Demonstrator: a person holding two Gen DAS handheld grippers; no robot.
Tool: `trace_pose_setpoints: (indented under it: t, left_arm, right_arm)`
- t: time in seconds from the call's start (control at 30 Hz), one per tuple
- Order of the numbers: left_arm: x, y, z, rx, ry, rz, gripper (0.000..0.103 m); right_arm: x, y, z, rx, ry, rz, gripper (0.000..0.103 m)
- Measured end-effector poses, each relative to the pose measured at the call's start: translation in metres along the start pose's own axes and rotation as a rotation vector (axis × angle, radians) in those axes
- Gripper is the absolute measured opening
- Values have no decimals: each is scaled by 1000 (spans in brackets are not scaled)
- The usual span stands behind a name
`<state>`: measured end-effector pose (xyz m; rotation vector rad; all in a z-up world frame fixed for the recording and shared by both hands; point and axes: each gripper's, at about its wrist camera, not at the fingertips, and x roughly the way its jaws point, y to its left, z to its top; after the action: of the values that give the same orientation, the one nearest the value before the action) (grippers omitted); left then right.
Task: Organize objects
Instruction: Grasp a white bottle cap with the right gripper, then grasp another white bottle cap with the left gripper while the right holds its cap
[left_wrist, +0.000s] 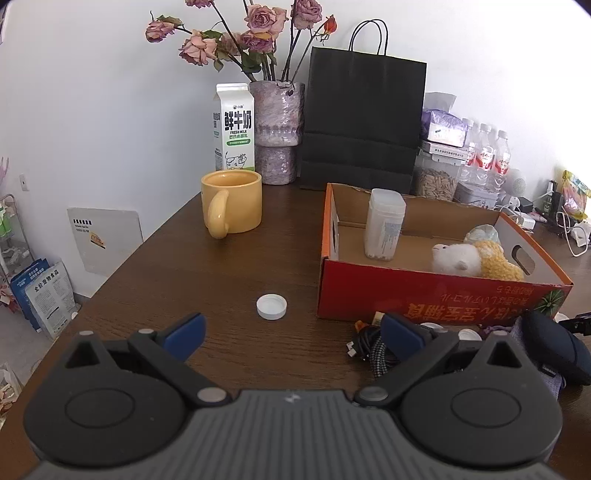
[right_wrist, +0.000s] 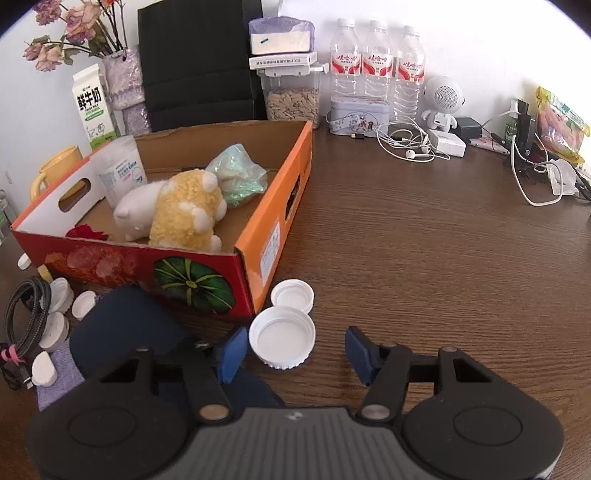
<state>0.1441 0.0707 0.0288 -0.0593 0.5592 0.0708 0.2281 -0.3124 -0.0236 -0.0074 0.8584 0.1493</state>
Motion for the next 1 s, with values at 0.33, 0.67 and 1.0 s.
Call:
trace_pose_setpoints:
  t: [0.33,0.67,1.0]
  left_arm:
    - [39,19,8,-26,80,17,103]
    - [92,35,13,-28,191,61,99]
    - [118,36,14,-32,210,69,81]
  right_arm:
    - [11,6,9,-20,34,-2,39]
    - [0,5,8,-14,-33,-15,39]
    - [-5,7,4,-10,-59,-24,39]
